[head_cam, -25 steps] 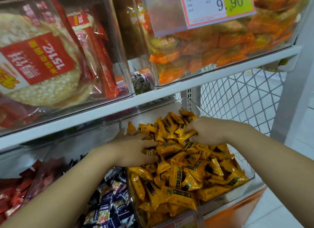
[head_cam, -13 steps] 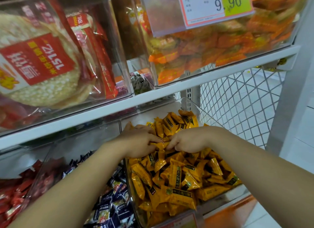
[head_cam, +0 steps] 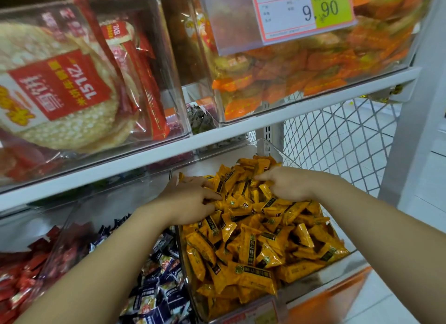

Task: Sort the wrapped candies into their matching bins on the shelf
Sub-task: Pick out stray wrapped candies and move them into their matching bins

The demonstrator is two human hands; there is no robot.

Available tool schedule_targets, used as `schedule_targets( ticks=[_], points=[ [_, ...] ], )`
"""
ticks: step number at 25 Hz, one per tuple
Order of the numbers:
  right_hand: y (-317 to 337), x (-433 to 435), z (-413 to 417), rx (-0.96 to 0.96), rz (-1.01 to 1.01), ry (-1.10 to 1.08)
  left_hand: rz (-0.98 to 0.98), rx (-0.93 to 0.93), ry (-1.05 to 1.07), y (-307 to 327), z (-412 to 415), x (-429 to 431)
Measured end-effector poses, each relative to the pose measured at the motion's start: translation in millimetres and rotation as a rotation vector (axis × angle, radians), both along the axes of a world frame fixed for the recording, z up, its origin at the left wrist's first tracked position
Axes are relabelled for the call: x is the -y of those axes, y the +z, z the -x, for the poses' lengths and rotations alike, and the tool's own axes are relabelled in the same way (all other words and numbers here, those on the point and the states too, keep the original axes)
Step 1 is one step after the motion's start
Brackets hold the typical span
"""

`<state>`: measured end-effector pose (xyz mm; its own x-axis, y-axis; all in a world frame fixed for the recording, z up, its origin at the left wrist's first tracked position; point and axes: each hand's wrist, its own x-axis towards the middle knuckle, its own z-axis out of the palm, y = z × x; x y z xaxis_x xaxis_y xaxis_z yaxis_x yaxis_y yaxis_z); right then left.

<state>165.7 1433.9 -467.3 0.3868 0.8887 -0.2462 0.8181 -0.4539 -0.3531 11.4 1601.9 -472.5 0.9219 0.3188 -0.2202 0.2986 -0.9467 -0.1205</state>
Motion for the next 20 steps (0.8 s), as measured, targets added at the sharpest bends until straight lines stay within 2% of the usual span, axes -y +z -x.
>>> schedule_targets(
  ticks=[2,5,6,8,10,11,16,20],
  points=[
    [2.6,6.4,-0.2,-0.017,-0.043,-0.006,0.103,0.107,-0.031,4.2,0.9,0.7],
    [7.0,18.6,1.8,-0.08,-0.119,-0.022,0.421,0.326,0.016,18.7,-10.4,16.4],
    [7.3,21.9,3.5,-0.097,-0.148,-0.025,0.506,0.295,0.038,21.9,-16.8,22.5],
    [4.7,27.7,8.3,-0.121,-0.197,-0.021,0.603,0.052,0.014,20.7,-30.7,37.5],
    [-0.8,31.7,11.6,-0.13,-0.211,-0.029,0.536,-0.189,-0.023,12.0,-43.4,47.0],
    [-4.5,32.2,11.7,-0.122,-0.216,-0.032,0.495,-0.228,-0.021,8.4,-48.7,47.4],
    [-15.5,35.4,5.9,-0.123,-0.217,-0.036,0.541,-0.131,0.153,7.8,-53.4,15.7],
    [-16.2,34.5,4.6,-0.145,-0.211,-0.026,0.556,-0.121,0.169,8.1,-48.5,1.4]
  ],
)
